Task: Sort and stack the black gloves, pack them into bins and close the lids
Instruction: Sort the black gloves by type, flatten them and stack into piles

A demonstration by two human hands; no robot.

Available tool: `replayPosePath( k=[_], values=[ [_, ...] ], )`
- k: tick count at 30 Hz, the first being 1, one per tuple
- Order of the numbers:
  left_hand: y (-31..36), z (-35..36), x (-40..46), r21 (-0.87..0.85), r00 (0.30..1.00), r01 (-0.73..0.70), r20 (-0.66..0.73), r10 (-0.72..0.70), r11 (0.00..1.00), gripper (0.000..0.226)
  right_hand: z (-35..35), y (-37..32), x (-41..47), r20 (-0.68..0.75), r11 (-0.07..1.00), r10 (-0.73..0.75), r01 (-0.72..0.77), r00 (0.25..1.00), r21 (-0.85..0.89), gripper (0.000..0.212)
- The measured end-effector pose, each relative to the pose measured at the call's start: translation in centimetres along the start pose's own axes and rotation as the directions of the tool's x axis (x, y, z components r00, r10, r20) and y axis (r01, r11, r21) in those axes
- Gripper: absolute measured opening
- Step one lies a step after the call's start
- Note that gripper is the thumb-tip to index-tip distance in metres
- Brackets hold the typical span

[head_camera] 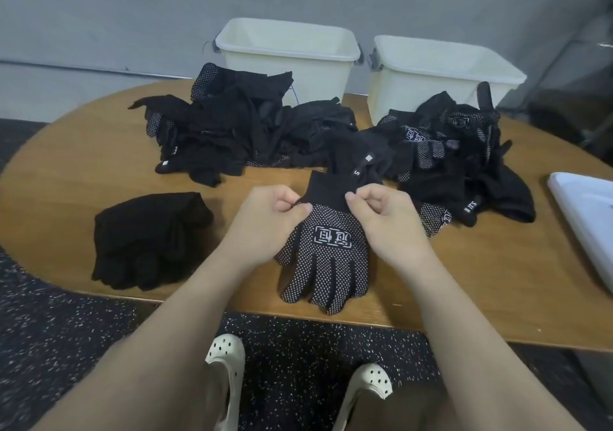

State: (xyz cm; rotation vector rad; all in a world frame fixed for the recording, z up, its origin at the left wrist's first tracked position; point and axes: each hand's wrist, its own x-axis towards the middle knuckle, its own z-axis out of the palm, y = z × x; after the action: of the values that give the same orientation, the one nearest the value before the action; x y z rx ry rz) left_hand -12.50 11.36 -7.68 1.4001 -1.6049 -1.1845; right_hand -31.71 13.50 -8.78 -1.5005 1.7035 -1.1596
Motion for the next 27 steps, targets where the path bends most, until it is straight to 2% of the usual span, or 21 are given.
replayPosePath(
  k=[3, 7, 9, 12, 18, 20, 22, 24, 25, 27],
  values=[
    [-0.6, 0.2, 1.3, 0.031, 0.997, 0.016, -0.077, -0.014, 0.999, 0.012, 0.9, 0.4, 1.3, 0.049, 0.998, 0.05, -0.048, 0.998, -0.043, 0.023],
    [-0.9, 0.1, 2.1, 0.113, 0.994, 0.043, -0.107, -0.031, 0.993, 0.011, 1.7, 0.9, 2.2, 0.04, 0.99, 0.024, -0.018, 0.999, -0.143, 0.013],
    [-1.1, -0.1, 2.2, 0.253, 0.988, 0.007, -0.153, 0.033, 0.967, 0.01, 2.0, 1.1, 2.5, 0.01, 0.981, 0.006, -0.004, 1.0, -0.195, 0.017],
    [-1.3, -0.4, 1.6, 0.499, 0.958, -0.044, -0.223, 0.178, 0.866, 0.011, 2.4, 1.2, 2.7, -0.011, 0.972, -0.004, 0.001, 1.0, -0.234, 0.02],
    [-1.5, -0.5, 0.3, 0.63, 0.955, -0.084, -0.172, 0.244, 0.772, 0.017, 2.1, 0.9, 2.2, -0.028, 0.932, -0.055, 0.041, 0.998, -0.36, 0.009],
    [-1.6, -0.1, 0.2, 0.674, 0.936, -0.134, -0.156, 0.317, 0.727, 0.016, 2.0, 0.9, 1.6, -0.044, 0.902, -0.089, 0.062, 0.995, -0.427, 0.015],
    [-1.8, 0.5, 0.6, 0.717, 0.896, -0.25, -0.083, 0.436, 0.65, 0.019, 1.7, 0.9, 1.0, -0.082, 0.868, -0.162, 0.102, 0.983, -0.486, 0.02],
    [-2.0, 1.0, 1.3, 0.73, 0.843, -0.399, 0.052, 0.536, 0.556, 0.027, 1.3, 1.0, 0.4, -0.054, 0.834, -0.246, 0.183, 0.968, -0.521, 0.021],
    [-2.1, 1.2, 1.6, 0.711, 0.827, -0.469, 0.147, 0.542, 0.524, 0.032, 1.1, 1.1, 0.0, 0.002, 0.82, -0.282, 0.242, 0.959, -0.519, 0.022],
    [-2.4, 1.5, 1.7, 0.662, 0.835, -0.535, 0.32, 0.448, 0.525, 0.048, 0.9, 1.3, -0.8, 0.15, 0.798, -0.313, 0.345, 0.938, -0.493, 0.029]
  ],
)
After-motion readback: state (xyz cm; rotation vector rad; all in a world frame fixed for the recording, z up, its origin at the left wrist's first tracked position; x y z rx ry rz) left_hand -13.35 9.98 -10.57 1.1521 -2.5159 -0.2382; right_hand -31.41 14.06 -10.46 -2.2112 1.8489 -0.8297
